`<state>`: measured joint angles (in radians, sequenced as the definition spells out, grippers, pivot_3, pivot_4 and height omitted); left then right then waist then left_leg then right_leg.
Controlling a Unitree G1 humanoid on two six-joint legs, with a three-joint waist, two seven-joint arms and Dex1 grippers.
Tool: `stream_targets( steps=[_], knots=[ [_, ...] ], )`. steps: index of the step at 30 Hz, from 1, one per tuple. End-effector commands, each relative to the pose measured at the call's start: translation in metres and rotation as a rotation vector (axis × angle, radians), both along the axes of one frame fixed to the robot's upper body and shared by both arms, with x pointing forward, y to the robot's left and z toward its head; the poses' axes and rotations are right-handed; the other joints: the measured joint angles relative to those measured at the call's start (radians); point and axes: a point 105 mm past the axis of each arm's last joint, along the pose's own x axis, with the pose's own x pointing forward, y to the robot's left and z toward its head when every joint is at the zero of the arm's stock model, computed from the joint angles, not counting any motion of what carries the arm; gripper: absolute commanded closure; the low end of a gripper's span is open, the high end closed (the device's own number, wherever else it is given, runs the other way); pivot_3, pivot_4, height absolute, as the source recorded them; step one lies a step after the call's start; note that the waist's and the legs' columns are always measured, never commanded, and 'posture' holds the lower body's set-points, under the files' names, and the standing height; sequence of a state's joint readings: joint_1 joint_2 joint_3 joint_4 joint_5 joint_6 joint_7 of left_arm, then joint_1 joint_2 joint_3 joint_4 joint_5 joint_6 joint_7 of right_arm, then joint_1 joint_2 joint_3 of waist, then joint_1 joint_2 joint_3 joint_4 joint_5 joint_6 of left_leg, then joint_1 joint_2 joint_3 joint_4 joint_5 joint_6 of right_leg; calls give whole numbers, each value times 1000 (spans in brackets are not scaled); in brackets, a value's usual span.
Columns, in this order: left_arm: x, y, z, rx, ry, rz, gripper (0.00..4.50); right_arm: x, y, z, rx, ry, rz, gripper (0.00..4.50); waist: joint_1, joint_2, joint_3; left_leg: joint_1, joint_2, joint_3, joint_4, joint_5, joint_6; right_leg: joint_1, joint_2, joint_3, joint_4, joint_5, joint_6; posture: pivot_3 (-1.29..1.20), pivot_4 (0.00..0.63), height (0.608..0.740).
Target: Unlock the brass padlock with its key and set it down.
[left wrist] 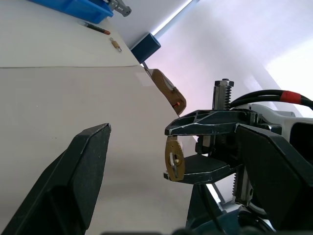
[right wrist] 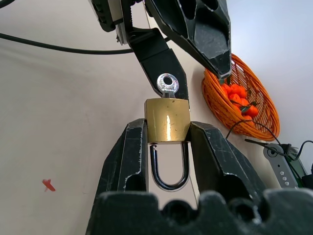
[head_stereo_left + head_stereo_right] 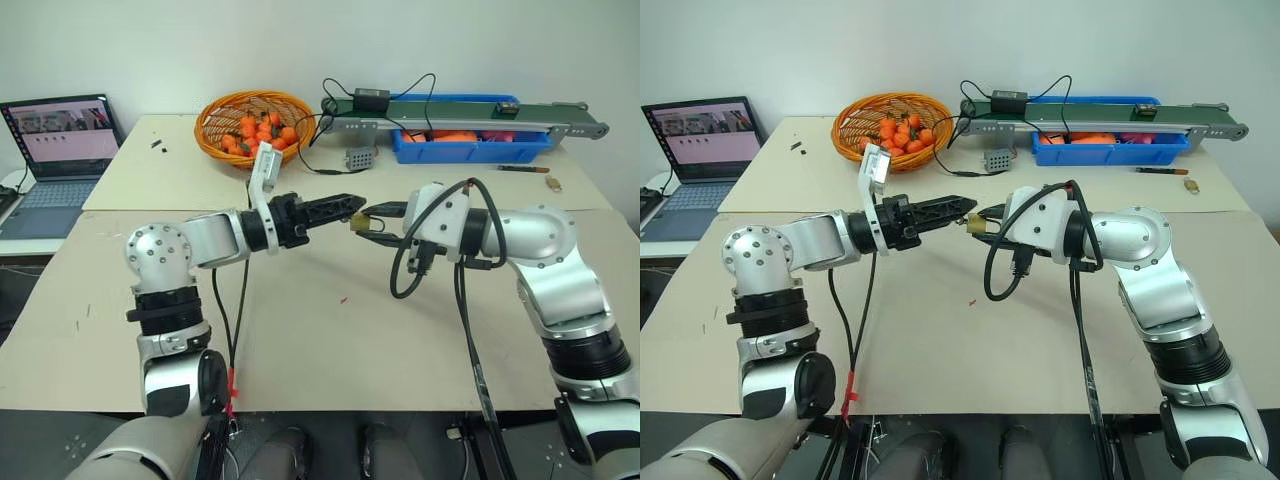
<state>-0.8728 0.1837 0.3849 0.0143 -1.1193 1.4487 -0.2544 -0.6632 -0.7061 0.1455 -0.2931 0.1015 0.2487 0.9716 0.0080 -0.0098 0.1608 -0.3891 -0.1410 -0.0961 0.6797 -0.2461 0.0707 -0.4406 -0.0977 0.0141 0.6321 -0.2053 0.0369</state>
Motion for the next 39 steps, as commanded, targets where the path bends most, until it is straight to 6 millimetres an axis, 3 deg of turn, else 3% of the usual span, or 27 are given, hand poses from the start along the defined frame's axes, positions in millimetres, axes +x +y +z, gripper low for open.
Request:
stream_targets(
  steps=[1, 9, 13, 22, 36, 39],
  knots=[
    [-13, -6, 1, 24, -36, -48, 169, -4, -2, 20, 10, -88, 11, 3624, 0, 0, 0, 0, 0, 0, 0, 0, 0, 0, 0, 0, 0, 0, 0, 0, 150, 740],
    [-10, -9, 7, -3, -30, -44, 169, -4, -3, 21, 12, -95, 6, 3624, 1, 0, 0, 0, 0, 0, 0, 0, 0, 0, 0, 0, 0, 0, 0, 0, 150, 740],
    [-8, -10, 12, -2, -36, -41, 1116, -3, -4, 22, 14, -97, -1, 3624, 1, 0, 0, 0, 0, 0, 0, 0, 0, 0, 0, 0, 0, 0, 0, 0, 150, 740],
    [-12, -15, 7, -7, -29, -51, 4459, -4, -4, 22, 16, -100, -2, 3624, 2, 0, 0, 0, 0, 0, 0, 0, 0, 0, 0, 0, 0, 0, 0, 0, 150, 740],
    [-6, -12, 7, -3, -9, -44, 4459, -3, -3, 24, 20, -107, 3, 3624, 2, 0, 0, 0, 0, 0, 0, 0, 0, 0, 0, 0, 0, 0, 0, 0, 150, 740],
    [-8, -14, 6, 1, -13, -52, 3316, -3, -3, 24, 21, -107, 3, 3624, 2, 0, 0, 0, 0, 0, 0, 0, 0, 0, 0, 0, 0, 0, 0, 0, 150, 740]
  ],
)
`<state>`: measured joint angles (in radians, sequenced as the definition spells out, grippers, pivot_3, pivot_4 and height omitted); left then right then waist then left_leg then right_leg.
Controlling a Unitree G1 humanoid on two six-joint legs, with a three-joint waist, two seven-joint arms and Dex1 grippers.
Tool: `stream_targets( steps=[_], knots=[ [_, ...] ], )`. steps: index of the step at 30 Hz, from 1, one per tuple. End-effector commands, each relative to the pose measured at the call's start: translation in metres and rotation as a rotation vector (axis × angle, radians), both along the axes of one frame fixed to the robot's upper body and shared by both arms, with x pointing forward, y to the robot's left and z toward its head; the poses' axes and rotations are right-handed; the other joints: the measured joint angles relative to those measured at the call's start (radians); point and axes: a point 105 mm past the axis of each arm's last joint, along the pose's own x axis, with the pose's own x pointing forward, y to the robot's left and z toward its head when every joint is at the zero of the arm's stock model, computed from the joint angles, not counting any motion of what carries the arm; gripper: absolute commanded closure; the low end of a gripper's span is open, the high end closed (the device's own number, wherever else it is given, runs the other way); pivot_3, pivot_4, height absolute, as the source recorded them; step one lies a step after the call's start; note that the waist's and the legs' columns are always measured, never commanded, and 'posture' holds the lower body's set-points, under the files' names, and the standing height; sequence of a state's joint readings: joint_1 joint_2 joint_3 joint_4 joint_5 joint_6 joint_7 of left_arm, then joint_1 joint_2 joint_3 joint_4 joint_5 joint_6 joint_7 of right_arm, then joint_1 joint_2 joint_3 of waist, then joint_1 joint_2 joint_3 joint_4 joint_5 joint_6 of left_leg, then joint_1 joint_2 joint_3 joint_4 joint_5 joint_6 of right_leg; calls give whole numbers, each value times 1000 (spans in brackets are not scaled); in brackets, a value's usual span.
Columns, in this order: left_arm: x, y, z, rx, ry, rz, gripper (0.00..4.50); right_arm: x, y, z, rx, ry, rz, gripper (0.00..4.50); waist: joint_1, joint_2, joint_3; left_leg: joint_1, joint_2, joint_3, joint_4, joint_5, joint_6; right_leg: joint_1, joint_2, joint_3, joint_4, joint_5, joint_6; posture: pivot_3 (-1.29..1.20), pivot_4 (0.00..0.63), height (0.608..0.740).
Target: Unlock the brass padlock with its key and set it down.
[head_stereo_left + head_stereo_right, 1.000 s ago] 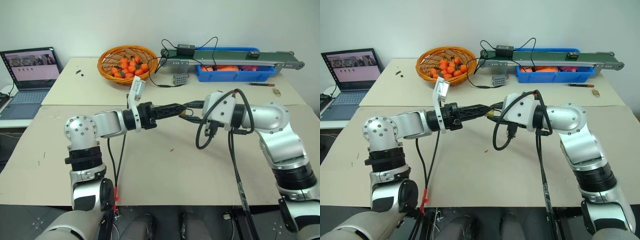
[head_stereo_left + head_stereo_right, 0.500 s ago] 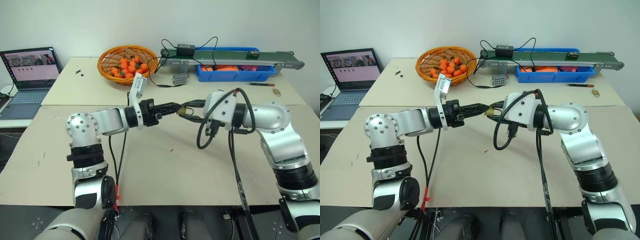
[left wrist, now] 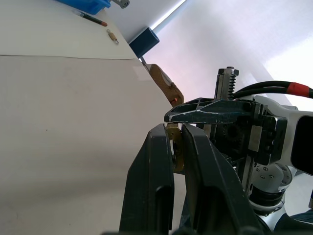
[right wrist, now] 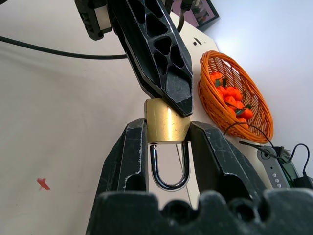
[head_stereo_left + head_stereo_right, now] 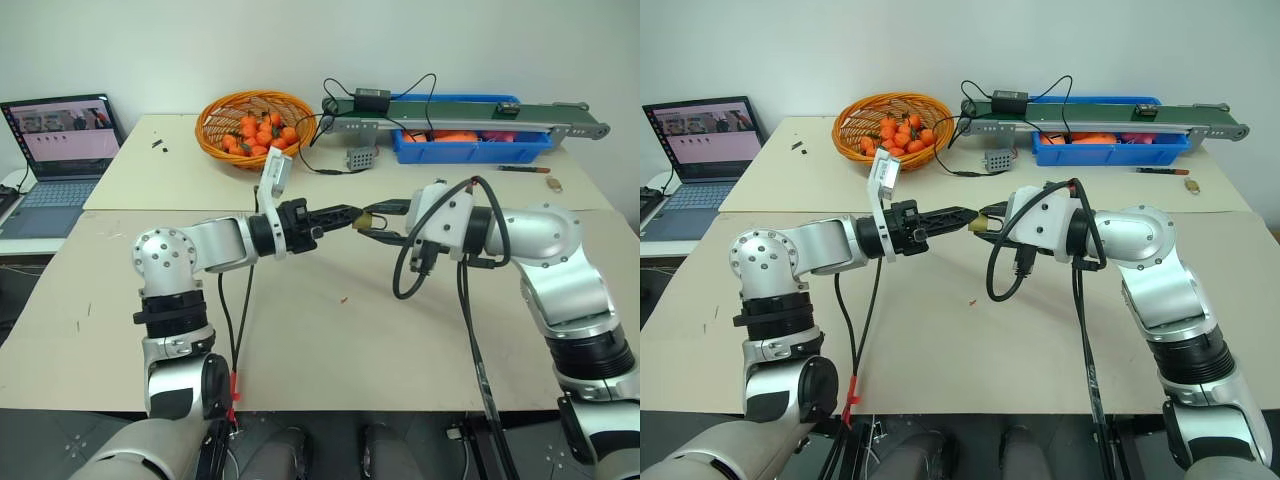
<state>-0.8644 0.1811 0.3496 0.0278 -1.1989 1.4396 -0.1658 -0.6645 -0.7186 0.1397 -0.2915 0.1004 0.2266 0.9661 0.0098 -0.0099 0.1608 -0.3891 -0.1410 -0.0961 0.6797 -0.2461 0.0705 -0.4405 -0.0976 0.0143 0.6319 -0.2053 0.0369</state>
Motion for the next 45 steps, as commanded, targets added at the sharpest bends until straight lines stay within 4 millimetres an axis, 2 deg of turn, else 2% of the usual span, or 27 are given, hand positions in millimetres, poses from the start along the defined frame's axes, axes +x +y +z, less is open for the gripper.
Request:
stream_targets(
  steps=[1, 2, 13, 16, 18, 20, 35, 36, 37, 38, 40, 45],
  knots=[
    [-7, -7, 11, -17, -44, -46, 2864, -3, 0, 21, 25, -81, 6, 3624, 0, 0, 0, 0, 0, 0, 0, 0, 0, 0, 0, 0, 0, 0, 0, 0, 150, 740],
    [-8, -7, 10, -18, -43, -48, 2621, -3, 0, 21, 24, -80, 7, 3624, 0, 0, 0, 0, 0, 0, 0, 0, 0, 0, 0, 0, 0, 0, 0, 0, 150, 740],
    [-9, -6, 9, -34, -43, -60, 2621, -3, -1, 20, 20, -81, 6, 3624, 0, 0, 0, 0, 0, 0, 0, 0, 0, 0, 0, 0, 0, 0, 0, 0, 150, 740],
    [-6, -3, 11, -32, -46, -53, 3254, -3, -1, 20, 19, -80, 6, 3624, 0, 0, 0, 0, 0, 0, 0, 0, 0, 0, 0, 0, 0, 0, 0, 0, 150, 740],
    [-6, -2, 13, -35, -49, -54, 4002, -3, -1, 20, 18, -80, 6, 3624, 0, 0, 0, 0, 0, 0, 0, 0, 0, 0, 0, 0, 0, 0, 0, 0, 150, 740],
    [-5, -2, 16, -41, -55, -51, 4479, -3, -2, 20, 17, -80, 5, 3624, 1, 0, 0, 0, 0, 0, 0, 0, 0, 0, 0, 0, 0, 0, 0, 0, 150, 740],
    [-5, -7, 19, -58, -62, -42, 4471, -3, -2, 17, 18, -50, 7, 3624, 0, 0, 0, 0, 0, 0, 0, 0, 0, 0, 0, 0, 0, 0, 0, 0, 150, 740],
    [-5, -7, 19, -58, -63, -42, 4471, -3, -2, 16, 24, -34, 5, 3124, 0, 0, 0, 0, 0, 0, 0, 0, 0, 0, 0, 0, 0, 0, 0, 0, 150, 740],
    [-5, -7, 18, -58, -63, -43, 4471, -3, -2, 16, 26, -25, 4, 3124, 1, 0, 0, 0, 0, 0, 0, 0, 0, 0, 0, 0, 0, 0, 0, 0, 150, 740],
    [-6, -7, 18, -57, -63, -43, 4471, -3, -3, 16, 27, -22, 3, 2518, 1, 0, 0, 0, 0, 0, 0, 0, 0, 0, 0, 0, 0, 0, 0, 0, 150, 740],
    [-5, -7, 18, -56, -62, -42, 4471, -2, -3, 16, 26, -25, -5, 1951, 1, 0, 0, 0, 0, 0, 0, 0, 0, 0, 0, 0, 0, 0, 0, 0, 150, 740],
    [-6, -5, 17, -52, -60, -40, 4471, -1, -7, 13, 4, -20, -26, 189, 1, 0, 0, 0, 0, 0, 0, 0, 0, 0, 0, 0, 0, 0, 0, 0, 150, 740]
  ],
)
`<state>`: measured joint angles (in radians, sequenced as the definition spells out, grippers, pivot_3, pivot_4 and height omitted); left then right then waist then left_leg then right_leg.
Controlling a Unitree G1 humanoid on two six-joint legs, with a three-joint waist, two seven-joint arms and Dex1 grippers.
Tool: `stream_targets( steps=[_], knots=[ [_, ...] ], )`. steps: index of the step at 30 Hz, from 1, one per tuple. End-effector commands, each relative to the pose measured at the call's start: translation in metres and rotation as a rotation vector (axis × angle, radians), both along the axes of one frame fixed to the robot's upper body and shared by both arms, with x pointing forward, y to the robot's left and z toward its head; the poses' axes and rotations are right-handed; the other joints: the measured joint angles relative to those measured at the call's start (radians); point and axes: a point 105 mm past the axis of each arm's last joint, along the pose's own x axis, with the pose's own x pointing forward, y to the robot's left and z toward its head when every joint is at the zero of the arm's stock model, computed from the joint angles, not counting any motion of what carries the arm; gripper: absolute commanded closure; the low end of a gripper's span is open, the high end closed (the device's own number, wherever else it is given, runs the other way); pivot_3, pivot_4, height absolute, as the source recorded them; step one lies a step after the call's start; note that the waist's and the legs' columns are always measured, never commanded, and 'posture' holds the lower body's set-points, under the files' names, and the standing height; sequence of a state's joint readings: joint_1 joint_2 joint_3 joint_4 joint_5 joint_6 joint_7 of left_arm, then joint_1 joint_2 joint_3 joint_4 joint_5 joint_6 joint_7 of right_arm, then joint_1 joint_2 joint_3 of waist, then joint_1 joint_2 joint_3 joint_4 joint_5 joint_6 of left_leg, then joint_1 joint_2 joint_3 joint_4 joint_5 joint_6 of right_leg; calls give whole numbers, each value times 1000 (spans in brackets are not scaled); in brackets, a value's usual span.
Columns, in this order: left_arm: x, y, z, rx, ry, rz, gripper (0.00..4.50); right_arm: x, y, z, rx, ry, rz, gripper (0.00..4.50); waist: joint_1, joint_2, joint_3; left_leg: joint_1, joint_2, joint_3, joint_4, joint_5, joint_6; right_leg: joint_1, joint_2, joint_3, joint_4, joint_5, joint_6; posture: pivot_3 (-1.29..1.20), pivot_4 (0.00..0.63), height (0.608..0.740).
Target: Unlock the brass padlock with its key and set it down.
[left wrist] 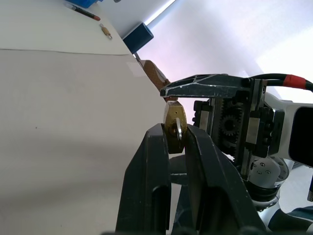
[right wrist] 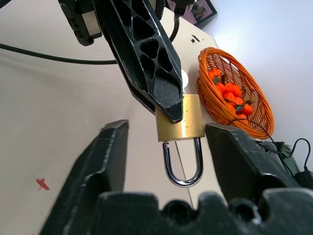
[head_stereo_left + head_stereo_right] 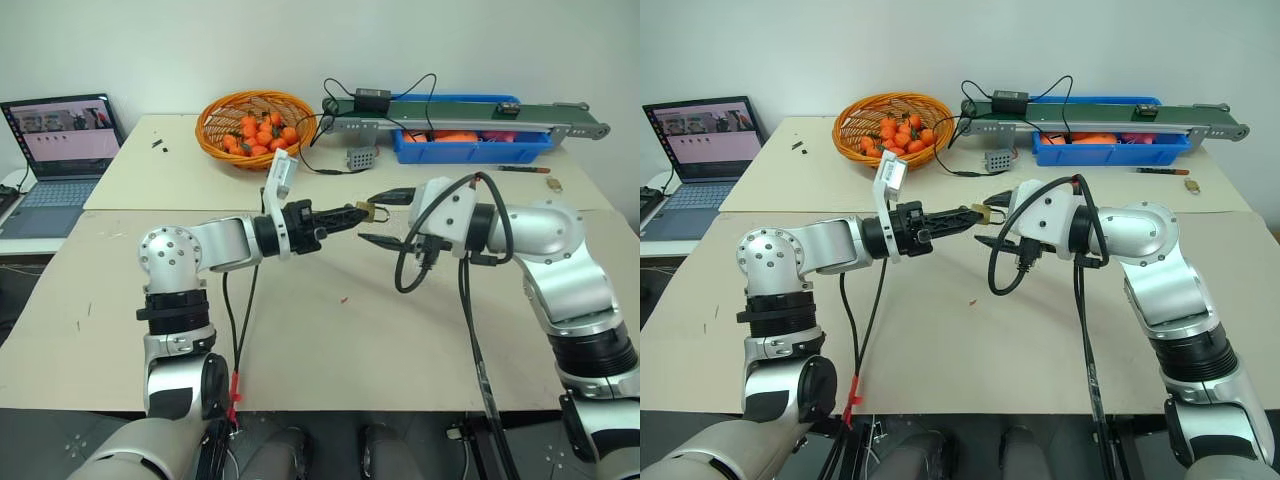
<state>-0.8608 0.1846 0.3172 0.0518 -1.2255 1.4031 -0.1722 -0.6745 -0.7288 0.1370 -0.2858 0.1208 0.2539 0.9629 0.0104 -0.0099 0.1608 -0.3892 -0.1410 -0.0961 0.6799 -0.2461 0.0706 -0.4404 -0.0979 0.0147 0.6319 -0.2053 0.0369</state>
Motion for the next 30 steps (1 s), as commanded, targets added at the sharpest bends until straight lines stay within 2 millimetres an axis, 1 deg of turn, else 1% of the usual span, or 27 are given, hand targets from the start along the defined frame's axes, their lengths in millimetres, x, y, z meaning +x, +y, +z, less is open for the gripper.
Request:
stream_targets(
  steps=[1, 3, 6, 8, 11, 13, 17, 20, 22, 24, 25, 27, 28, 30],
  knots=[
    [-6, 0, 17, -29, -69, -18, 4471, -2, -8, 9, -17, -38, -22, 51, 1, 0, 0, 0, 0, 0, 0, 0, 0, 0, 0, 0, 0, 0, 0, 0, 150, 740],
    [-6, 2, 16, -24, -68, -14, 4471, 1, -14, 8, -31, -33, -42, 51, 1, 0, 0, 0, 0, 0, 0, 0, 0, 0, 0, 0, 0, 0, 0, 0, 150, 740],
    [-7, 5, 15, -7, -72, -13, 4471, 7, -34, 6, -39, 7, -99, 51, 1, 0, 0, 0, 0, 0, 0, 0, 0, 0, 0, 0, 0, 0, 0, 0, 150, 740],
    [-8, 8, 14, 8, -73, -14, 4471, 9, -49, 3, -17, 70, -136, 51, 1, 0, 0, 0, 0, 0, 0, 0, 0, 0, 0, 0, 0, 0, 0, 0, 150, 740],
    [-8, 11, 14, 23, -74, -12, 4471, 9, -62, 0, 33, 162, -156, 51, 1, 0, 0, 0, 0, 0, 0, 0, 0, 0, 0, 1, 0, 0, 0, 0, 150, 740],
    [-10, 12, 13, 29, -76, -16, 4471, 8, -65, 0, 84, 212, -159, 51, 1, 0, 0, 0, 0, 0, 0, 0, 0, 0, 0, 1, 0, 0, 0, 0, 150, 740],
    [-11, 12, 11, 41, -72, -13, 4471, 4, -64, 0, 142, 266, -145, 51, -1, 0, 0, 0, 0, 0, 0, 0, 0, 0, -1, 1, 0, 0, 0, 0, 150, 740],
    [-9, 12, 10, 35, -57, 9, 4471, 5, -61, -4, 149, 270, -145, 51, 0, 0, 0, 0, 0, 0, 0, 0, 0, 0, -1, 1, 0, 0, 0, 0, 150, 740],
    [-8, 9, 12, 10, -50, 13, 4471, 6, -57, -16, 154, 285, -148, 51, 1, 0, 0, 0, 0, 0, 0, 0, 0, 0, -1, 1, 0, 0, 0, 0, 150, 740],
    [-9, 7, 13, -6, -42, 15, 4471, 5, -53, -29, 148, 312, -141, 450, 2, 0, 0, 0, 0, 0, 0, 0, 0, 0, -1, 2, 0, 0, 0, 0, 150, 740],
    [-9, 7, 14, -8, -41, 15, 4471, 4, -53, -31, 146, 318, -139, 704, 2, 0, 0, 0, 0, 0, 0, 0, 0, 0, -1, 2, 0, 0, 0, 0, 150, 740],
    [-10, 8, 11, -12, -29, 26, 4471, 5, -53, -44, 124, 316, -150, 1380, 2, 0, 0, -1, 0, 0, 0, 0, 0, 0, -1, 2, 0, 0, 0, 0, 150, 740],
    [-10, 8, 10, -14, -23, 31, 4471, 6, -52, -48, 122, 314, -151, 1732, 2, 0, 0, 0, 0, 0, 0, 0, 0, 0, -1, 2, 0, 0, 0, 0, 150, 740],
    [-10, 9, 8, -19, -16, 36, 4471, 10, -50, -47, 137, 286, -148, 2330, -1, 0, 0, 0, 0, 0, 0, 0, 0, 0, -1, 2, 0, 0, 0, 0, 150, 740]
  ],
)
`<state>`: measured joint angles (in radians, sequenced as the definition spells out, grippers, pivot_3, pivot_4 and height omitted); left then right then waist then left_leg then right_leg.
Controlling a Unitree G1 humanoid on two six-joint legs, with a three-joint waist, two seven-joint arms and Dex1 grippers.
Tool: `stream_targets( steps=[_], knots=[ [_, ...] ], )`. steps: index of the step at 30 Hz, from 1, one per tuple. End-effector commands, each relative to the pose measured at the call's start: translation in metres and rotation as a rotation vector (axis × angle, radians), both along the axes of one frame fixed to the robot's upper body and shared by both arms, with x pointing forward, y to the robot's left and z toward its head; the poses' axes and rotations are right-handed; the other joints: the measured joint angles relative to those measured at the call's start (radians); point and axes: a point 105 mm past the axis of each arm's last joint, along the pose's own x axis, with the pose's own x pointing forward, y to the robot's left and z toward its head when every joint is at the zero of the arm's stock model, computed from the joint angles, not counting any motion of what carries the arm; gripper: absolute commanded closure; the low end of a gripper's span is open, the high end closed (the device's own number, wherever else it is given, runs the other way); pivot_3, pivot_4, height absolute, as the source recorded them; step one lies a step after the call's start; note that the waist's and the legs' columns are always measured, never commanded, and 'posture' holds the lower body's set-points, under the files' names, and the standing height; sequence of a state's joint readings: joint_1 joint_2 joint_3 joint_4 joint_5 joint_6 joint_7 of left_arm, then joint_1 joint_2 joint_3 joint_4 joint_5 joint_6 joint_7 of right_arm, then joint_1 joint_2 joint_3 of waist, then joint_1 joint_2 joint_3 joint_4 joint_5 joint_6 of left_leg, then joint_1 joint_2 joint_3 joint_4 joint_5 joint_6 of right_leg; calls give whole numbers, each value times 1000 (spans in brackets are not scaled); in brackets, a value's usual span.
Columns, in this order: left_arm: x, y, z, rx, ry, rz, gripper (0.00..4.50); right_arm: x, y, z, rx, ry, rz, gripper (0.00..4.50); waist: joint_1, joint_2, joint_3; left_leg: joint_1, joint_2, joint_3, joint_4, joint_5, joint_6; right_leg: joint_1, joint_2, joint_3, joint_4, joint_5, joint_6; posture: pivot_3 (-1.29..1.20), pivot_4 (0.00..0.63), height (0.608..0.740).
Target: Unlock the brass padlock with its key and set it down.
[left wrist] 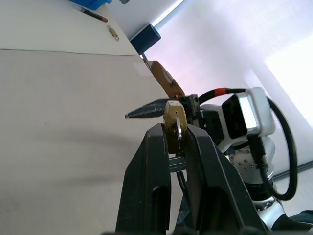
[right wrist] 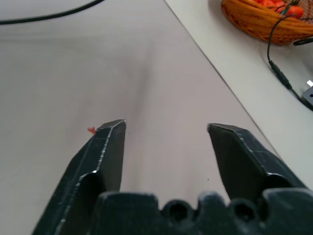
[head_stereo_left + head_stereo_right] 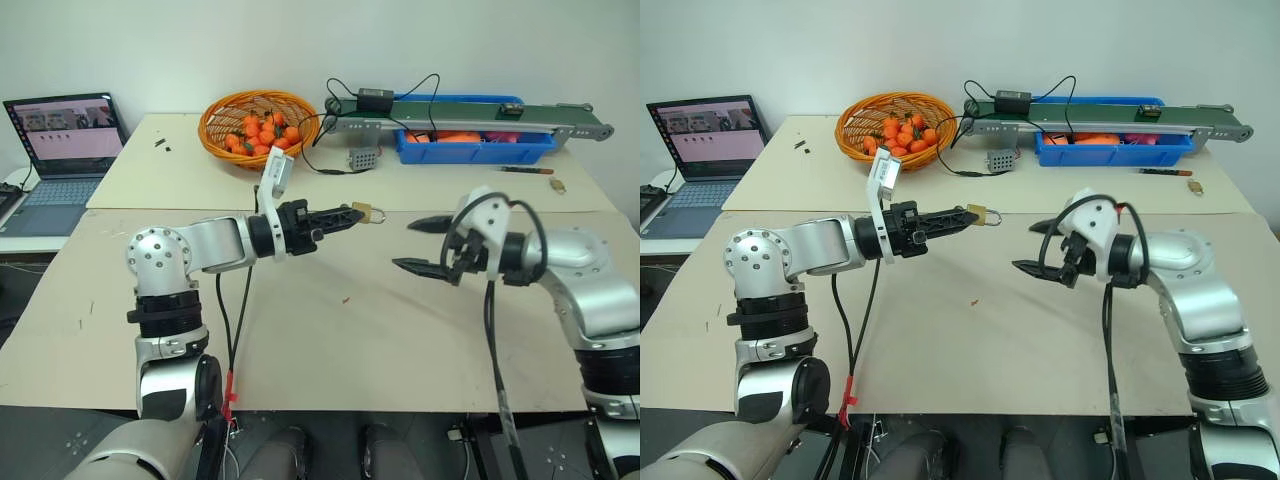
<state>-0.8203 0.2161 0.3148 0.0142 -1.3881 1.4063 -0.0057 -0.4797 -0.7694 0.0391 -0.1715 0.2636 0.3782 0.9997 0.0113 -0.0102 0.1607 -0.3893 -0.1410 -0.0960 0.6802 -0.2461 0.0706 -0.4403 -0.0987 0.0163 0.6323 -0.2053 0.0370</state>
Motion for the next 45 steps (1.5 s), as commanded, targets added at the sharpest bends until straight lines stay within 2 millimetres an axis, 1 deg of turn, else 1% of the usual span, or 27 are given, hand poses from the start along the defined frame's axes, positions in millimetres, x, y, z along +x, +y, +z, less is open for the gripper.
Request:
stream_targets(
  steps=[1, 2, 4, 5, 6, 13, 16, 21, 25, 29, 42, 45],
  knots=[
    [-4, 2, 10, -36, -39, 1, 4471, 4, 5, 13, 14, -99, 9, 2727, -2, 0, 0, 0, 0, 0, 0, 0, 0, 0, 0, 0, 0, 0, 0, 0, 150, 740],
    [-5, 2, 9, -30, -38, 0, 4471, 5, 5, 14, 18, -103, 12, 2996, -2, 0, 0, 0, 0, 0, 0, 0, 0, 0, 0, 0, 0, 0, 0, 0, 150, 740],
    [-6, 2, 7, -20, -37, -5, 4471, 7, 7, 15, 24, -114, 17, 3837, -1, 0, 0, 0, 0, 0, 0, 0, -1, 0, 1, 0, 1, 0, 0, 0, 150, 740],
    [-7, 1, 7, -17, -38, -7, 4471, 7, 8, 16, 27, -118, 20, 4005, -1, 0, 0, 0, 0, 0, 0, 0, -1, 0, 1, 0, 1, 0, 0, 0, 150, 740],
    [-7, 1, 7, -15, -38, -8, 4471, 8, 9, 18, 27, -125, 24, 4441, 0, 0, 0, 0, 0, 0, 0, 0, -1, 0, 1, 0, 0, 0, 0, 0, 150, 740],
    [-7, -2, 6, -16, -39, -14, 4471, 9, 15, 27, 30, -170, 35, 4441, 0, 0, 0, 0, 0, 0, 0, 0, 0, 0, 0, 0, 0, 0, 0, 0, 150, 740],
    [-7, -3, 5, -26, -33, -13, 4471, 6, 19, 30, -6, -194, 52, 4441, 0, 0, 0, 0, 0, 0, 0, 0, 0, 0, 0, 0, 0, 0, 0, 0, 150, 740],
    [-9, -6, 2, -28, -32, -20, 4471, -1, 27, 41, 1, -212, 81, 4441, -1, 0, 0, 0, 0, 0, 0, 0, 0, 0, 1, 0, 0, 0, 0, 0, 150, 740],
    [-7, -3, 1, -19, -34, -16, 4471, -4, 33, 53, 5, -242, 97, 4441, -1, 0, 0, 0, 0, 0, 0, 0, -1, 0, 1, 0, 0, 0, 0, 0, 150, 740],
    [-7, -3, 1, -24, -38, -17, 4471, -8, 36, 60, 14, -247, 108, 4441, 0, 0, 0, 0, 0, 0, 0, 0, 0, 0, 1, 0, 0, 0, 0, 0, 150, 740],
    [-6, -3, 1, -22, -46, -21, 4471, -13, 35, 62, 0, -223, 120, 4441, 0, 0, 0, 0, 0, 0, 0, 0, 0, 0, 0, 0, 0, 0, 0, 0, 150, 740],
    [-6, -3, 0, -22, -45, -23, 4471, -17, 32, 70, 3, -220, 127, 4441, 0, 0, 0, 0, 0, 0, 0, 0, 0, 0, 0, 0, 0, 0, 0, 0, 150, 740]
  ],
)
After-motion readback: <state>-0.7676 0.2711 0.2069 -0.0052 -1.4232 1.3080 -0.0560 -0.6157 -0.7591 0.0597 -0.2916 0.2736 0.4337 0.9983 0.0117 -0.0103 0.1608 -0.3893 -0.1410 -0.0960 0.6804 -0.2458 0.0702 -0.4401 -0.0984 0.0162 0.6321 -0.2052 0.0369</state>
